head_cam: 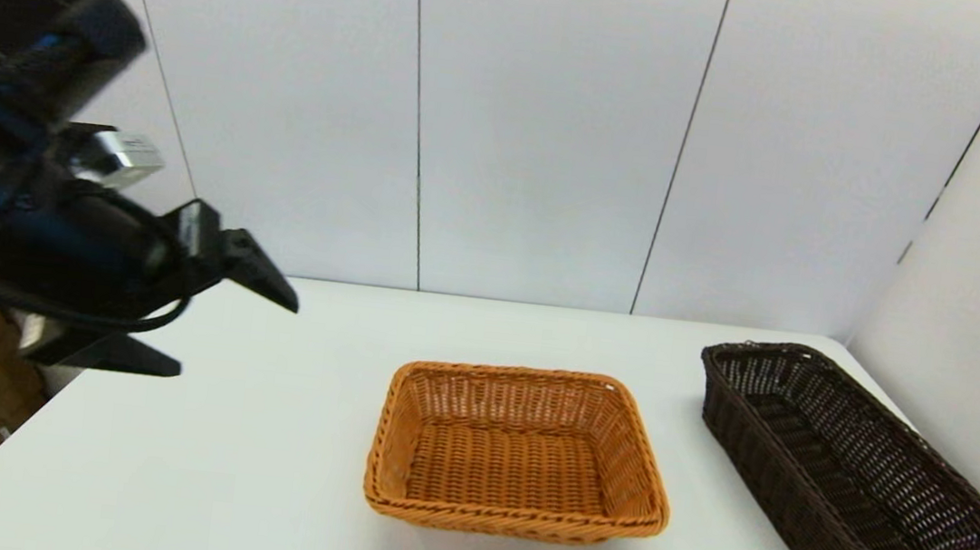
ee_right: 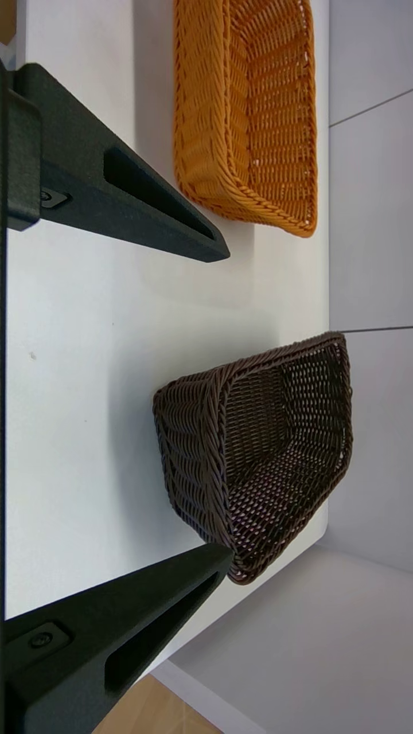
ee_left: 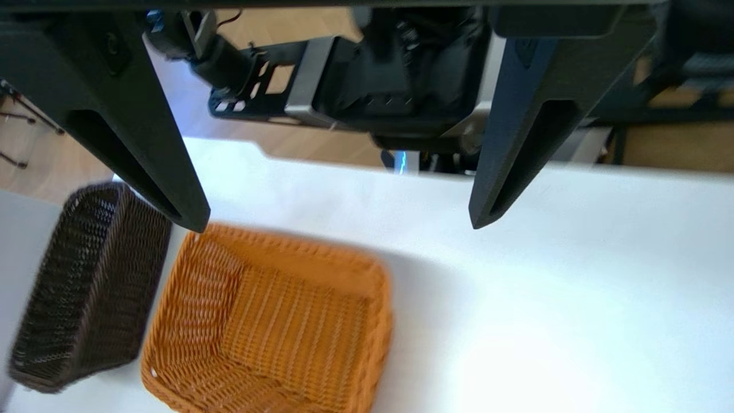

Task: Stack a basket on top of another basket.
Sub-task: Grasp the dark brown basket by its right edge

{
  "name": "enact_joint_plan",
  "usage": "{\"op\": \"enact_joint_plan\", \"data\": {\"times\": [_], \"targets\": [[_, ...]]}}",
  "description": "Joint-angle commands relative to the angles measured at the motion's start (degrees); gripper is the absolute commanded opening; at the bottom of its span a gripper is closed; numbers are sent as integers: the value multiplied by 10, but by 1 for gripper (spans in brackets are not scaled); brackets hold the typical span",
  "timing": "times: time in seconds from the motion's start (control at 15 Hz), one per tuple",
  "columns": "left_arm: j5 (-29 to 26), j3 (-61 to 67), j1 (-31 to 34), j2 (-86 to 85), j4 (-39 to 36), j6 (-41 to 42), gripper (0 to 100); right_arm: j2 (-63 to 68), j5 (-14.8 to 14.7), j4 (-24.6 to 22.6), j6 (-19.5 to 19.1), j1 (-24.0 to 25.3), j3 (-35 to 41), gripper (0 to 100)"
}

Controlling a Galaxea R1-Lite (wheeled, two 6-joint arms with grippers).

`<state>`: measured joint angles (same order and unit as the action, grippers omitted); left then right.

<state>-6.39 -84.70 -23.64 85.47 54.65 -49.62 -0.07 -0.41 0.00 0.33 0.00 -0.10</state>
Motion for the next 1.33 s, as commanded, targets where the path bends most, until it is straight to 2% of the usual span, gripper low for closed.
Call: {"op": "enact_joint_plan", "data": {"times": [0.07, 0.2, 0.33, 0.67, 0.8, 0.93, 1.0, 1.2, 1.33], "targets": [[75, 211, 12, -299, 10, 0, 100, 0, 1, 0, 0, 0, 0, 100], [81, 281, 13, -428, 20, 1, 100, 0, 0, 0, 0, -1, 0, 100], [83, 291, 32, -516, 69, 16, 100, 0, 0, 0, 0, 0, 0, 100], [99, 304, 103, -696, 160, 197, 100, 1, 0, 0, 0, 0, 0, 100], [139, 306, 105, -695, 187, 203, 100, 0, 1, 0, 0, 0, 0, 100], [179, 304, 105, -695, 186, 222, 100, 1, 0, 0, 0, 0, 0, 100], [195, 304, 105, -695, 181, 261, 100, 0, 0, 0, 0, 0, 0, 100], [195, 283, 105, -695, 157, 302, 100, 1, 1, 0, 0, 0, 0, 100], [190, 280, 142, -687, 150, 334, 100, 0, 0, 0, 0, 0, 0, 100]]}}
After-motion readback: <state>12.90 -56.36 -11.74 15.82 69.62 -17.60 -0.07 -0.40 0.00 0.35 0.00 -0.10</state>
